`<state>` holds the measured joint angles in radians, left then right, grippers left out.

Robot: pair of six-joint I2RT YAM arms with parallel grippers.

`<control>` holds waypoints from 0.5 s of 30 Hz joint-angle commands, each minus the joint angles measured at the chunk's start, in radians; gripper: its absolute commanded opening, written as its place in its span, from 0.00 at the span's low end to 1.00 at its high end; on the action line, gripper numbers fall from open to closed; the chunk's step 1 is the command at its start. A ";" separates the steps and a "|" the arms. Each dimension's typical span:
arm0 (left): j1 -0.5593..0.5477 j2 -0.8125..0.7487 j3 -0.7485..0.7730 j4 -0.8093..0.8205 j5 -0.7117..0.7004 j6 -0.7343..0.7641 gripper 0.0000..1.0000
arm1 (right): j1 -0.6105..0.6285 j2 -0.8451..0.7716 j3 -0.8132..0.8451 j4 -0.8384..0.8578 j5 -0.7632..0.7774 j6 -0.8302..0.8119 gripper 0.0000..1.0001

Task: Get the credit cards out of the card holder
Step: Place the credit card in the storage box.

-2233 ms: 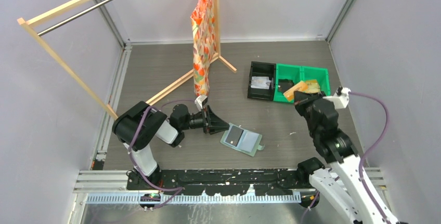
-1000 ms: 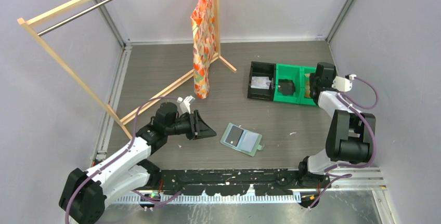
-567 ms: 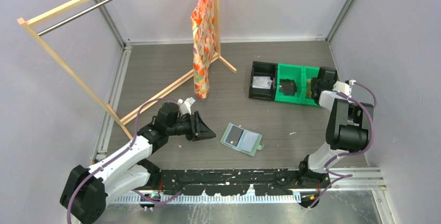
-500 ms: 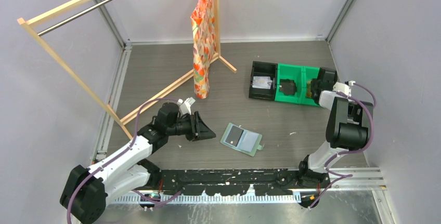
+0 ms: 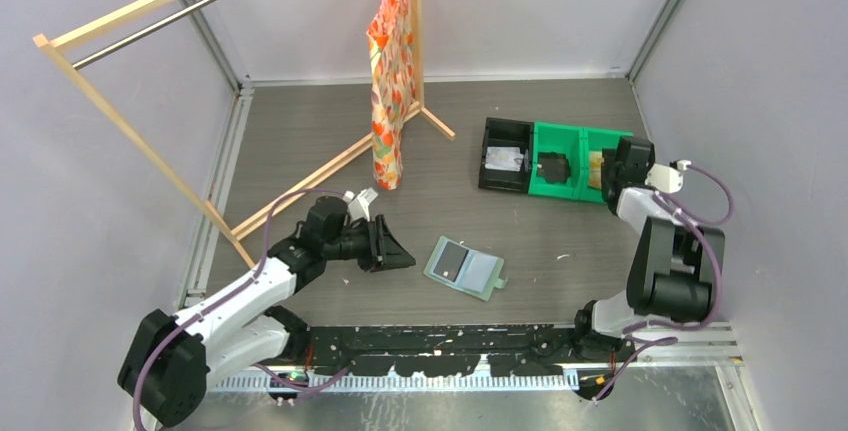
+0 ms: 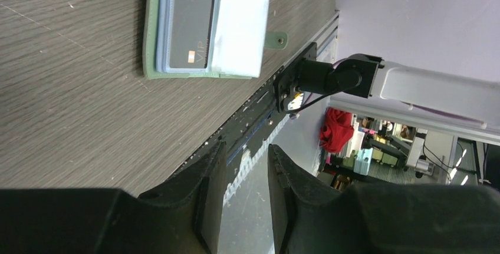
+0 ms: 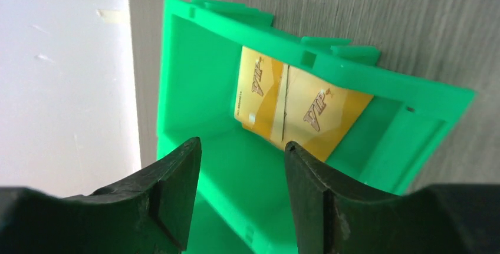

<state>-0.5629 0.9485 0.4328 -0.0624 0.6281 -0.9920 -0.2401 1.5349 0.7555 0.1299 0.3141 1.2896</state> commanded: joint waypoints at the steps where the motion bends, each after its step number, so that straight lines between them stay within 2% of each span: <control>1: -0.002 0.042 0.043 0.033 0.008 0.026 0.34 | -0.007 -0.188 -0.036 -0.082 0.054 -0.086 0.60; 5: -0.003 0.104 0.069 0.054 0.016 0.045 0.34 | -0.007 -0.401 -0.093 -0.162 -0.021 -0.188 0.61; 10: -0.012 0.187 0.083 0.110 0.035 0.055 0.34 | 0.020 -0.615 -0.141 -0.288 -0.277 -0.345 0.61; 12: -0.027 0.220 0.091 0.125 0.028 0.059 0.34 | 0.081 -0.667 -0.146 -0.401 -0.379 -0.397 0.61; 15: -0.059 0.275 0.116 0.119 -0.004 0.077 0.33 | 0.299 -0.755 -0.173 -0.535 -0.356 -0.426 0.60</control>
<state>-0.5896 1.1774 0.4961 0.0048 0.6300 -0.9535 -0.1402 0.8566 0.6170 -0.1928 0.0650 0.9710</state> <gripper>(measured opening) 0.335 0.604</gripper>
